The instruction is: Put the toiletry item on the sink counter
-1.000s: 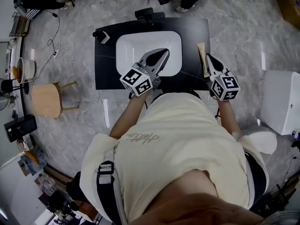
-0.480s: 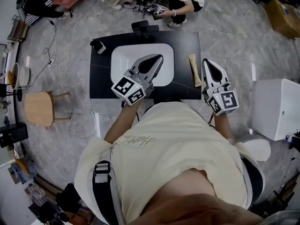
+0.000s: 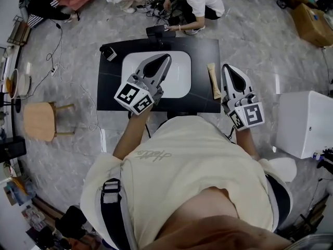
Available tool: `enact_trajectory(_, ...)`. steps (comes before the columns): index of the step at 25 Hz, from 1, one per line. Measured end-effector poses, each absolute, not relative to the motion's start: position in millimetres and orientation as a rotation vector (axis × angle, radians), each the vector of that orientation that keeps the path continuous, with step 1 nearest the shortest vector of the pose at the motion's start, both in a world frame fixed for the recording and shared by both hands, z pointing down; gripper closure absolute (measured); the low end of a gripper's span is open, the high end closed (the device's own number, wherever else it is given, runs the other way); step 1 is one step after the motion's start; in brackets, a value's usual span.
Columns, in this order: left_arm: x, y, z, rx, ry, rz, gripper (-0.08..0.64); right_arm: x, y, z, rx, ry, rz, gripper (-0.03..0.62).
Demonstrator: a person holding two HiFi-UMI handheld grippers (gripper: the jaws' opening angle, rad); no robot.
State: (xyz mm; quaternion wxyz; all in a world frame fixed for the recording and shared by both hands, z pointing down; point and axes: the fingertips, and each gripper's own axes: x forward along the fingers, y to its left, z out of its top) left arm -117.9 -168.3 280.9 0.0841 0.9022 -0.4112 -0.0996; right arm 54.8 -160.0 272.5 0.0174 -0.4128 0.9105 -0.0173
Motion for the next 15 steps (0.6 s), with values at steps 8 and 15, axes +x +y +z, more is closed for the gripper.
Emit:
enact_trajectory(8, -134, -181, 282, 2.696, -1.283, -0.292, 0.557, 62, -171, 269, -1.325, 2.796, -0.069, 0.598)
enact_trajectory(15, -125, -182, 284, 2.740, -1.246, -0.266, 0.557, 58, -173, 269, -1.326, 2.806, -0.047, 0.598)
